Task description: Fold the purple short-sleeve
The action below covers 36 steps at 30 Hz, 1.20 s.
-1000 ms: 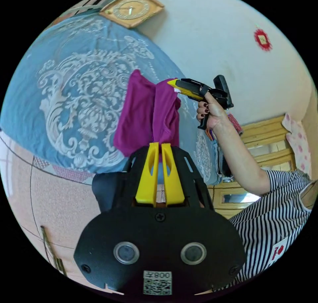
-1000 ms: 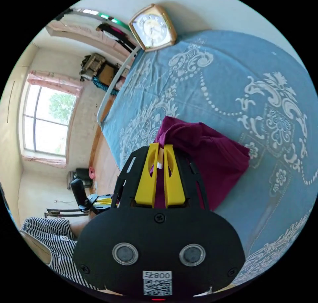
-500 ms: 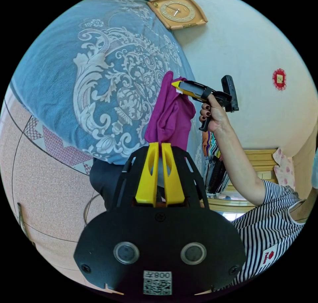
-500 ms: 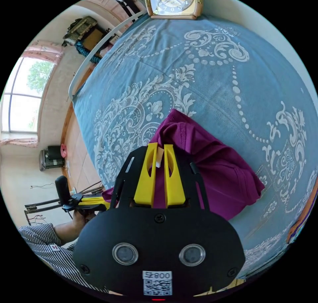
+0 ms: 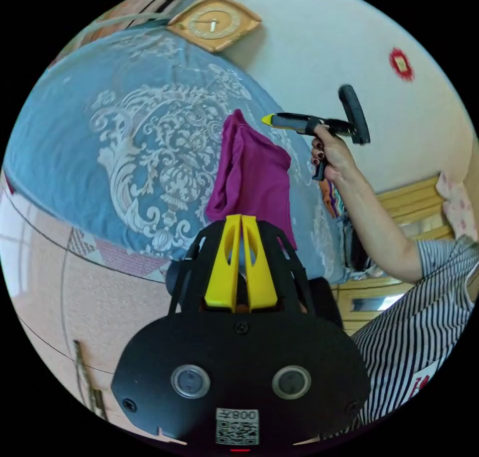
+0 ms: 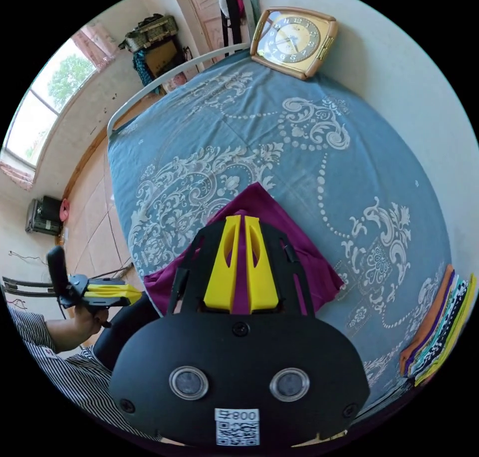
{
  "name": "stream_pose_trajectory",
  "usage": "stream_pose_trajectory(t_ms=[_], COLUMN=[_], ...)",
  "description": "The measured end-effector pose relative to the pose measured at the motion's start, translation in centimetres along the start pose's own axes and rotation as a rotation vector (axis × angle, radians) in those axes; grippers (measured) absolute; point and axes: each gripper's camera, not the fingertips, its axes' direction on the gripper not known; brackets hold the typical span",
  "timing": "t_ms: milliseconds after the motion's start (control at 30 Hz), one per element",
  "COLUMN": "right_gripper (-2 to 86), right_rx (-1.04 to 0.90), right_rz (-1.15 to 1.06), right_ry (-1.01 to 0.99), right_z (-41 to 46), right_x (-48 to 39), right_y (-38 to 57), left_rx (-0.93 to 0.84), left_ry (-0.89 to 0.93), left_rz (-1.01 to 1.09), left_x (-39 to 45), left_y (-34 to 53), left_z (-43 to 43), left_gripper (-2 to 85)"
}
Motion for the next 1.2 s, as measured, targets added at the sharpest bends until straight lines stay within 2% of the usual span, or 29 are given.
stream_pose_trajectory(t_ms=[100, 200, 233, 267, 467, 900, 1000, 1100, 1200], right_gripper=[1.2, 0.6, 0.5, 0.4, 0.2, 0.1, 0.1, 0.1, 0.1], right_rx=[-0.072, -0.177, -0.125, -0.132, -0.113, -0.114, -0.1, -0.084, -0.108], right_rz=[0.006, -0.011, -0.027, -0.021, 0.006, 0.022, 0.019, 0.024, 0.022], right_ry=[0.004, 0.049, 0.068, 0.072, 0.002, 0.015, 0.022, 0.038, 0.044], right_z=[0.9, 2.6, 1.6, 1.4, -1.9, -7.6, -9.4, -10.6, -10.9], right_x=[0.4, -0.1, -0.4, -0.4, 1.3, 3.3, 3.6, 4.0, 4.5], right_y=[-1.9, -3.0, -3.0, -3.2, -3.8, -3.2, -2.9, -2.4, -1.9], left_rx=[-0.054, -0.161, -0.22, -0.196, -0.231, -0.257, -0.202, -0.298, -0.289], left_ry=[-0.164, -0.414, -0.473, -0.505, -0.52, -0.583, -0.592, -0.589, -0.562], left_rz=[0.169, 0.34, 0.398, 0.439, 0.448, 0.465, 0.489, 0.46, 0.445], left_x=[2.8, 5.1, 5.7, 6.4, 8.0, 10.9, 11.8, 10.9, 10.6], left_y=[-1.7, -2.9, -3.1, -3.2, -4.5, -6.4, -6.7, -7.1, -7.6], left_z=[1.3, 4.2, 5.5, 5.7, 6.4, 6.7, 5.8, 7.0, 6.6], left_gripper=[0.2, 0.2, 0.2, 0.2, 0.2, 0.2, 0.1, 0.1, 0.2])
